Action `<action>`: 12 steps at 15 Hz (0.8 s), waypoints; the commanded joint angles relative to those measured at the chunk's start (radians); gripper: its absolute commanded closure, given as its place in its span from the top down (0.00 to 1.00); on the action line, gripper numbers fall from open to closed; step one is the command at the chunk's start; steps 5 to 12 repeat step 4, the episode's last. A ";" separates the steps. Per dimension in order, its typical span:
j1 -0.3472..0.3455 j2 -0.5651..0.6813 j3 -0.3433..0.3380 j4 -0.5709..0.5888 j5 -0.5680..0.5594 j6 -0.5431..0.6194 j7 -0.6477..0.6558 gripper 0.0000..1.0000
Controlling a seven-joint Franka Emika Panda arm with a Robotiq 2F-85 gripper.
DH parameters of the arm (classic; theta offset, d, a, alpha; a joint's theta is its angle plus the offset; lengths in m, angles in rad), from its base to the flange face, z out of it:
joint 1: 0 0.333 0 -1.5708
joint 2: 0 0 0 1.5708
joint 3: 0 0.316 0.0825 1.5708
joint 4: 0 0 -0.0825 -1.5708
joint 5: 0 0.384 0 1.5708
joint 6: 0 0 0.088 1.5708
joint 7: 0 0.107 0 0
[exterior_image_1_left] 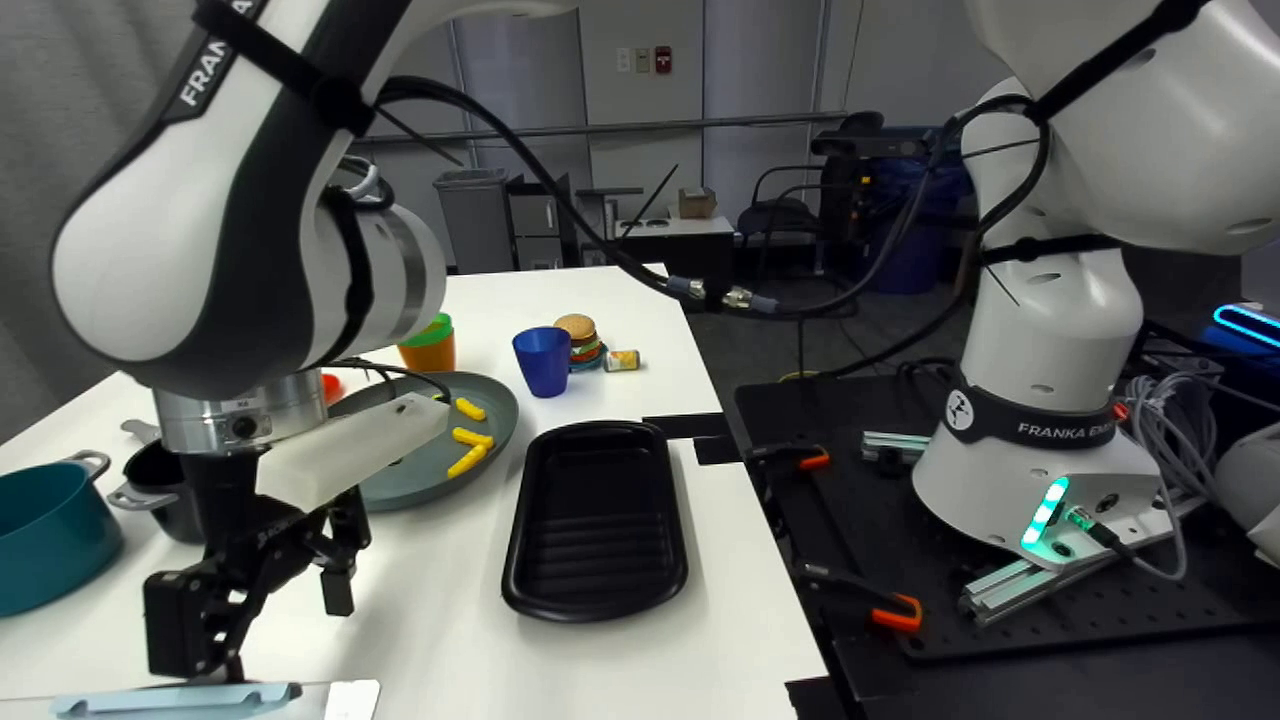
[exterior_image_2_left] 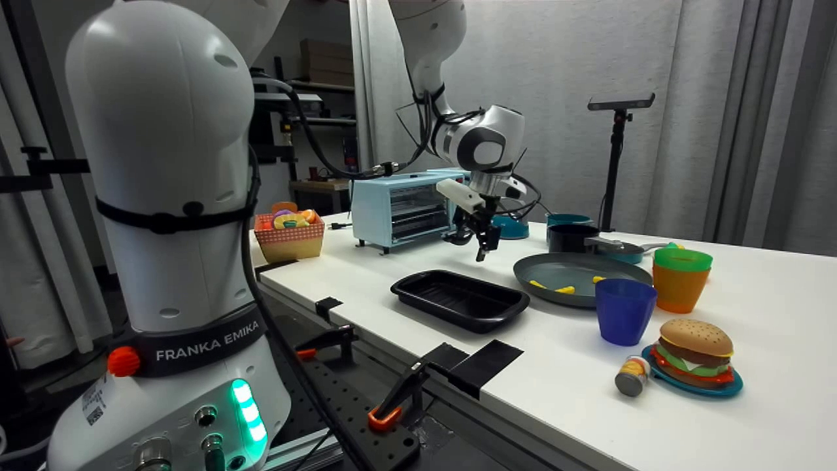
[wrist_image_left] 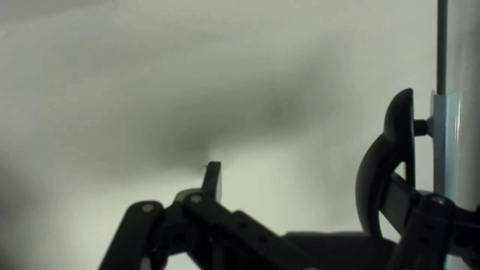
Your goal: Open the oven
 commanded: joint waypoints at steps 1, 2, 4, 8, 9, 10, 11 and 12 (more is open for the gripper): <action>0.002 -0.013 0.034 -0.043 0.044 -0.039 -0.018 1.00; -0.001 -0.012 0.037 -0.043 0.051 -0.041 -0.020 1.00; 0.006 -0.013 0.031 -0.044 0.047 -0.038 -0.010 1.00; 0.006 -0.013 0.031 -0.044 0.047 -0.038 -0.010 1.00; 0.006 -0.013 0.031 -0.044 0.047 -0.038 -0.010 1.00; 0.006 -0.013 0.031 -0.044 0.047 -0.038 -0.010 1.00; 0.006 -0.013 0.031 -0.044 0.047 -0.038 -0.010 1.00; 0.006 -0.013 0.031 -0.044 0.047 -0.038 -0.010 1.00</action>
